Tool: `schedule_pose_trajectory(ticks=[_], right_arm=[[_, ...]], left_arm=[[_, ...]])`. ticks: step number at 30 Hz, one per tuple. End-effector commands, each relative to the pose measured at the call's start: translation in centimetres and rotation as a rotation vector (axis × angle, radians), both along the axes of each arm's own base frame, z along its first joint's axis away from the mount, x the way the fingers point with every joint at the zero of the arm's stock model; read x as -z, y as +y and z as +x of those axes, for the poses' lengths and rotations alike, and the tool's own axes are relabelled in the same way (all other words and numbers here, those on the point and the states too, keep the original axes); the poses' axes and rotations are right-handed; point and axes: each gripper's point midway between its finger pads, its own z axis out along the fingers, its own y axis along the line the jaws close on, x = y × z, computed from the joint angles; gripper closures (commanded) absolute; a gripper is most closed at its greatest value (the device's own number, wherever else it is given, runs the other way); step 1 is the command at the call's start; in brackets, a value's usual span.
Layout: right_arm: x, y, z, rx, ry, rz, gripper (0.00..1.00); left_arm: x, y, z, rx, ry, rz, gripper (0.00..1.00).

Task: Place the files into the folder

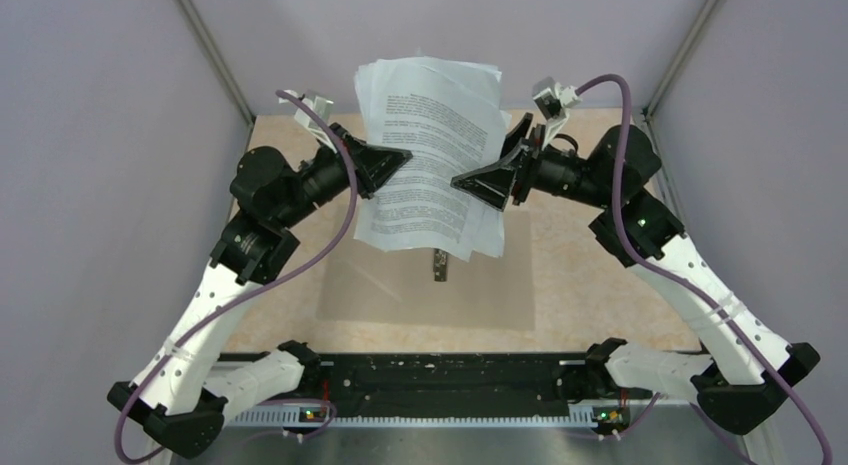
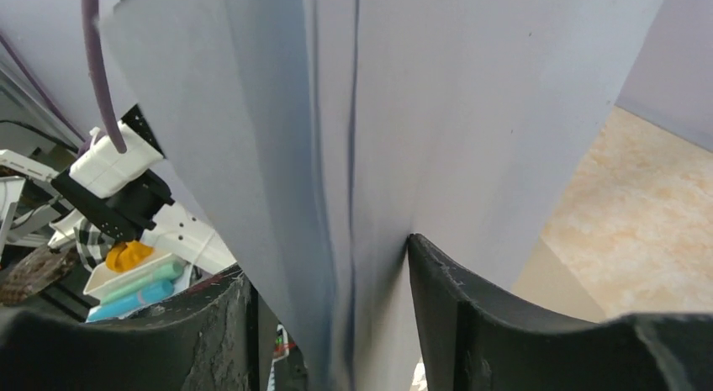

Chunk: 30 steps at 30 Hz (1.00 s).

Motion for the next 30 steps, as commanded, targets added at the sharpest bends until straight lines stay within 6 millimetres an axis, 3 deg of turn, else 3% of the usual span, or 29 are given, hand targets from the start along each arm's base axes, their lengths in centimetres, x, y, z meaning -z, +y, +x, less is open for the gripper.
schedule_pose_trajectory(ticks=[1,11,16,20,24,26,29,30], right_arm=[[-2.6,-1.2,-1.1,-0.008,-0.097,0.094,0.44],[-2.9,-1.4,-1.5,-0.037,-0.087,0.166,0.39],[-2.3,-1.2,-0.3,0.002,-0.052,0.181,0.42],[-1.7,-1.1,0.9,0.050,-0.002,0.189,0.56],[0.3,-1.2,3.0,0.147,0.089,0.146,1.00],[1.8,-1.3,4.0,0.199,0.148,0.126,1.00],[4.7,-1.3,5.6,0.265,0.289,0.126,1.00],[5.7,-1.0,6.0,0.267,0.342,0.134,1.00]], left_arm=[[-3.9,0.7,-1.8,0.013,-0.079,-0.072,1.00],[-6.2,1.1,-3.2,0.042,-0.088,-0.146,1.00],[-5.6,0.6,-3.0,0.062,-0.055,-0.145,1.00],[-3.6,-0.1,-2.0,0.064,0.003,-0.146,1.00],[-1.2,-0.7,-1.0,0.065,0.064,-0.147,1.00],[0.3,-1.0,-0.2,0.047,0.101,-0.132,1.00],[3.7,-0.1,2.3,-0.085,0.203,-0.066,0.65],[5.2,0.7,3.3,-0.164,0.252,-0.032,0.59]])
